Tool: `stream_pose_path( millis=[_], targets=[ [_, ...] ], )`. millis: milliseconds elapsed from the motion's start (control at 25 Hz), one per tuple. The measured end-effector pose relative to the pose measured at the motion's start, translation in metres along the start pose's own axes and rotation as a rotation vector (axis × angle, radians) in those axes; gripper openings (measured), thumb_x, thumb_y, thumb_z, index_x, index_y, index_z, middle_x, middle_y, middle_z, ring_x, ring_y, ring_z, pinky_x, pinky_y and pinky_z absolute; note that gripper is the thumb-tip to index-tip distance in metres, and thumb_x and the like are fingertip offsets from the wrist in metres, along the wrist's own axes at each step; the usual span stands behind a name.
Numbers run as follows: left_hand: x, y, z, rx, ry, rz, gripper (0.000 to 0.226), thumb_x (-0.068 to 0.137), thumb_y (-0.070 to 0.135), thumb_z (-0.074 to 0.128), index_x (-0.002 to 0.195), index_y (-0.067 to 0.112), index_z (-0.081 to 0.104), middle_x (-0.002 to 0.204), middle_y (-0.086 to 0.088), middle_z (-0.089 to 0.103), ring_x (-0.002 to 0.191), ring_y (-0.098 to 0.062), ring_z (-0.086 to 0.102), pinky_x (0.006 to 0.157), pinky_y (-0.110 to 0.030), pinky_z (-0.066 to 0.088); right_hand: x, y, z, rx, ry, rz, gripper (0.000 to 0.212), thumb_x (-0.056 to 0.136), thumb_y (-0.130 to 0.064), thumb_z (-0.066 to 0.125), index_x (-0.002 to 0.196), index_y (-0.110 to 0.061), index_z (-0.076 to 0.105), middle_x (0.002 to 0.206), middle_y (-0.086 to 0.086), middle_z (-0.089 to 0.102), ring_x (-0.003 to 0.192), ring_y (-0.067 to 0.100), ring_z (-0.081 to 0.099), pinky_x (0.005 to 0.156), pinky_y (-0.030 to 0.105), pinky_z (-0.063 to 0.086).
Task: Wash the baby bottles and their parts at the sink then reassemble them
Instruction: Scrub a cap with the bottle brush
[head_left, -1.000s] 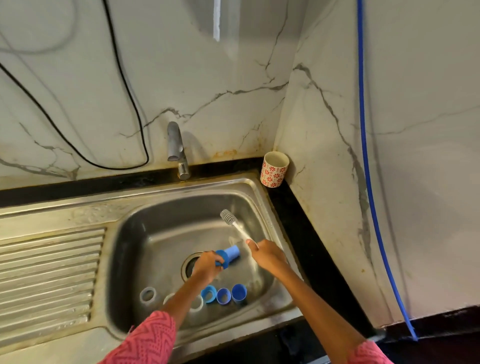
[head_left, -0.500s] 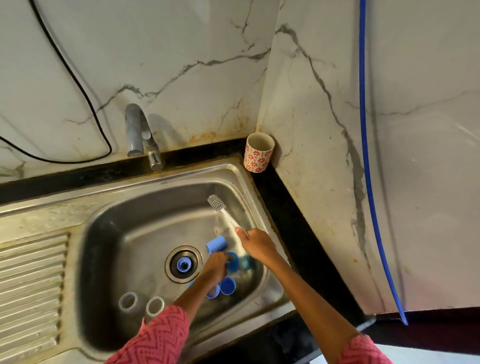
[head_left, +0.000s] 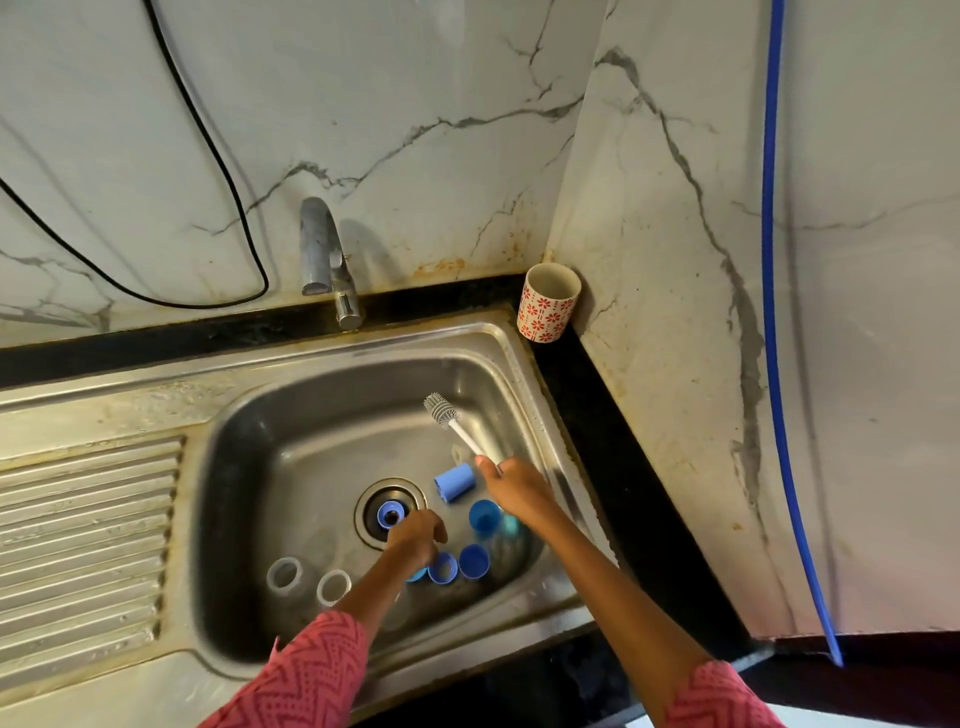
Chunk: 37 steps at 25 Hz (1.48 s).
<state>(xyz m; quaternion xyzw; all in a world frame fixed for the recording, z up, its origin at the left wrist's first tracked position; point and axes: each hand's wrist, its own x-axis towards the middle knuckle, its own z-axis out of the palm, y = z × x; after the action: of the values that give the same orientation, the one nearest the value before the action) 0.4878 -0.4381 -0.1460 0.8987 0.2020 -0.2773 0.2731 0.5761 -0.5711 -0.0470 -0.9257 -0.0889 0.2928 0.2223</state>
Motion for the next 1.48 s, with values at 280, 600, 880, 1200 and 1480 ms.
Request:
stream_pose_path(
  millis=[280, 600, 880, 1200, 1480],
  targets=[
    [-0.002, 0.037, 0.015, 0.315, -0.147, 0.209, 0.07, 0.072, 0.031, 0.078, 0.132, 0.028, 0.043, 0.131, 0.0, 0.053, 0.118, -0.022, 0.052, 0.096, -0.034, 0.039, -0.005, 0.007, -0.01, 0.004, 0.019, -0.019, 0.052, 0.099, -0.052, 0.027, 0.064, -0.017, 0.044, 0.063, -0.001, 0.044, 0.055, 0.01, 0.041, 0.051, 0.023, 0.03],
    [-0.025, 0.034, -0.018, -0.733, -0.138, 0.127, 0.015, 0.08, 0.029, 0.073, 0.087, 0.022, 0.063, 0.079, 0.002, 0.059, 0.069, -0.007, 0.057, 0.068, -0.021, 0.043, -0.003, 0.003, -0.028, 0.049, 0.02, -0.001, 0.053, 0.095, -0.059, 0.03, 0.062, -0.02, 0.044, 0.08, 0.01, 0.054, 0.083, 0.028, 0.057, 0.073, 0.033, 0.042],
    [-0.048, -0.026, -0.093, -1.779, 0.046, -0.245, 0.033, 0.091, 0.032, 0.046, 0.088, -0.001, 0.053, 0.062, -0.017, 0.058, 0.057, -0.027, 0.06, 0.061, -0.048, 0.057, -0.01, -0.018, -0.027, 0.162, -0.004, -0.028, 0.054, 0.095, -0.057, 0.034, 0.059, -0.017, 0.042, 0.059, -0.001, 0.043, 0.051, 0.015, 0.042, 0.046, 0.024, 0.03],
    [-0.037, -0.053, -0.181, -1.465, 0.221, -0.228, 0.022, 0.089, 0.019, 0.039, 0.079, 0.005, 0.054, 0.075, -0.012, 0.053, 0.063, -0.023, 0.055, 0.06, -0.03, 0.047, 0.0, -0.037, -0.004, 0.178, -0.027, -0.064, 0.052, 0.096, -0.054, 0.036, 0.059, -0.019, 0.042, 0.054, -0.004, 0.039, 0.046, 0.011, 0.037, 0.043, 0.022, 0.026],
    [0.032, 0.011, -0.251, -0.754, 0.63, -0.282, 0.05, 0.08, 0.052, 0.066, 0.093, 0.005, 0.056, 0.09, -0.011, 0.056, 0.088, -0.026, 0.055, 0.076, -0.032, 0.042, 0.024, -0.046, 0.008, 0.173, -0.036, 0.01, 0.051, 0.095, -0.056, 0.037, 0.058, -0.021, 0.039, 0.063, -0.003, 0.046, 0.069, 0.02, 0.049, 0.062, 0.025, 0.035]
  ],
)
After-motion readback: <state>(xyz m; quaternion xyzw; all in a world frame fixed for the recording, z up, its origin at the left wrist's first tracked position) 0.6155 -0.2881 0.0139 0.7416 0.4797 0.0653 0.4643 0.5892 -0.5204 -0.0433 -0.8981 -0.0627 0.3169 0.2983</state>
